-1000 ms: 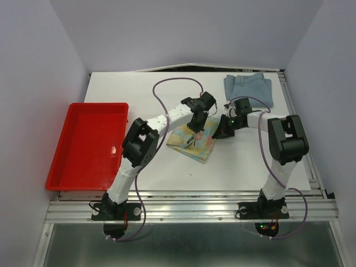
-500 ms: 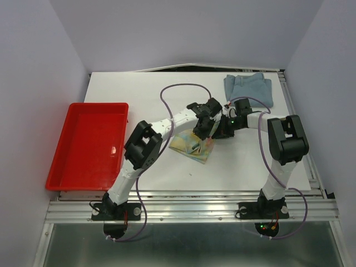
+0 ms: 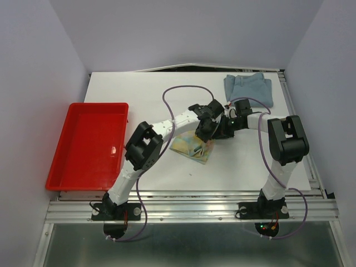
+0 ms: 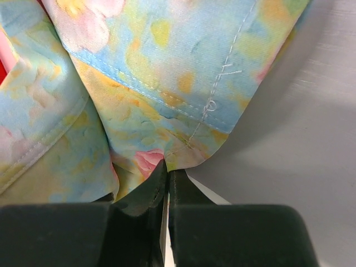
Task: Fold and stack the skirts
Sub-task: Fold the skirt
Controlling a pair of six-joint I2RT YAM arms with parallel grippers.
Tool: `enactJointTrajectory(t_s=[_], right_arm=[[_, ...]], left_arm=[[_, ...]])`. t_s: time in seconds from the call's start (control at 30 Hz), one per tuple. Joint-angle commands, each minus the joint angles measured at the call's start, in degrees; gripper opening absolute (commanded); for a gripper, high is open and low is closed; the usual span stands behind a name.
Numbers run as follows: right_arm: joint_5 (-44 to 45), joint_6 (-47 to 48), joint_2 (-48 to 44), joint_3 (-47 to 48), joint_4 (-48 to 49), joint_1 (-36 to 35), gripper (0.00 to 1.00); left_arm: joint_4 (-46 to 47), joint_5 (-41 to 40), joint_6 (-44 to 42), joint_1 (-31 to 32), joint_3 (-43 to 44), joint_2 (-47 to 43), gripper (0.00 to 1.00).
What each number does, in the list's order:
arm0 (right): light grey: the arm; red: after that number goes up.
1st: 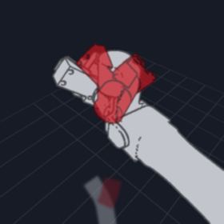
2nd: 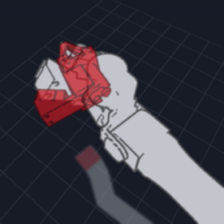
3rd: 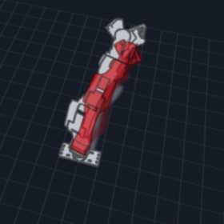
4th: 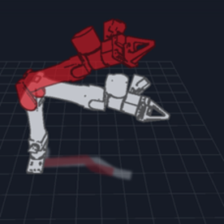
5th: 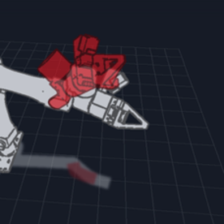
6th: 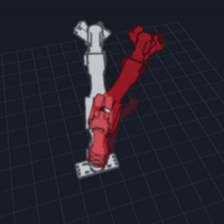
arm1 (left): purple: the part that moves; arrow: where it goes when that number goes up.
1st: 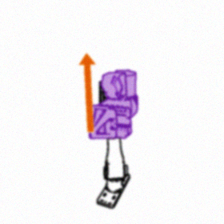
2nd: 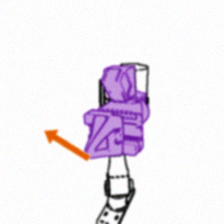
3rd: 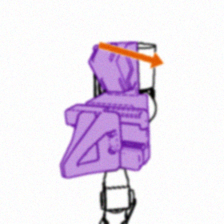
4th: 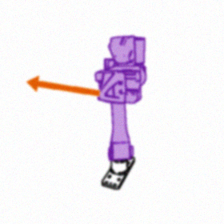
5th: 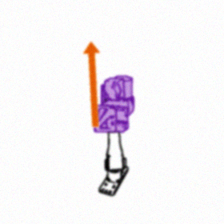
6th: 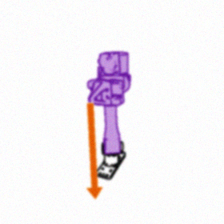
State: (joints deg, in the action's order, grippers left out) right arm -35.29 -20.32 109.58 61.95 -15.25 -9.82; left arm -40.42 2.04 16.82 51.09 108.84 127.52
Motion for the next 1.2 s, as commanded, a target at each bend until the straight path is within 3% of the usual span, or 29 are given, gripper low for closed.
enactJointTrajectory(t_s=[0.0,0.23,0.3,0.33,0.5,0.63,0.93,1.13,1.17], right_arm=[[2.07,0.63,-0.68,-1.49,0.22,-0.46,0.01],[1.71,0.72,-0.86,-1.57,0.22,-0.46,0.01],[1.63,0.72,-0.86,-1.66,0.13,-0.46,0.01],[1.63,0.8,-0.77,-1.66,0.22,-0.46,0.01],[1.71,0.8,-0.68,-1.66,0.13,-0.46,0.01],[2.15,0.89,-0.86,-1.75,-0.13,-0.46,0.01],[2.94,2.21,-0.86,-1.66,-1.1,-0.46,0.01],[3.3,3.0,-1.12,-1.75,-1.28,-0.46,0.01],[3.03,3.52,-1.21,-1.75,-1.28,-0.46,0.01]], left_arm=[[-0.01,1.73,-0.47,1.64,2.61,-3.6,0.0],[-0.36,1.74,-0.82,1.91,4.54,-2.11,0.0],[-0.44,1.82,-1.0,1.91,4.72,-1.93,0.04],[-0.36,1.74,-1.09,1.91,4.72,-1.75,0.12],[-0.62,1.21,-2.23,1.91,5.24,-1.49,0.31],[-1.23,-0.02,-3.54,1.56,4.98,-2.28,0.57],[-1.07,3.75,-9.69,-2.65,1.91,-10.34,0.6],[3.86,17.62,-11.1,-11.53,-1.96,-14.85,0.6],[3.77,20.43,-11.37,-12.76,-2.14,-14.07,0.56]])
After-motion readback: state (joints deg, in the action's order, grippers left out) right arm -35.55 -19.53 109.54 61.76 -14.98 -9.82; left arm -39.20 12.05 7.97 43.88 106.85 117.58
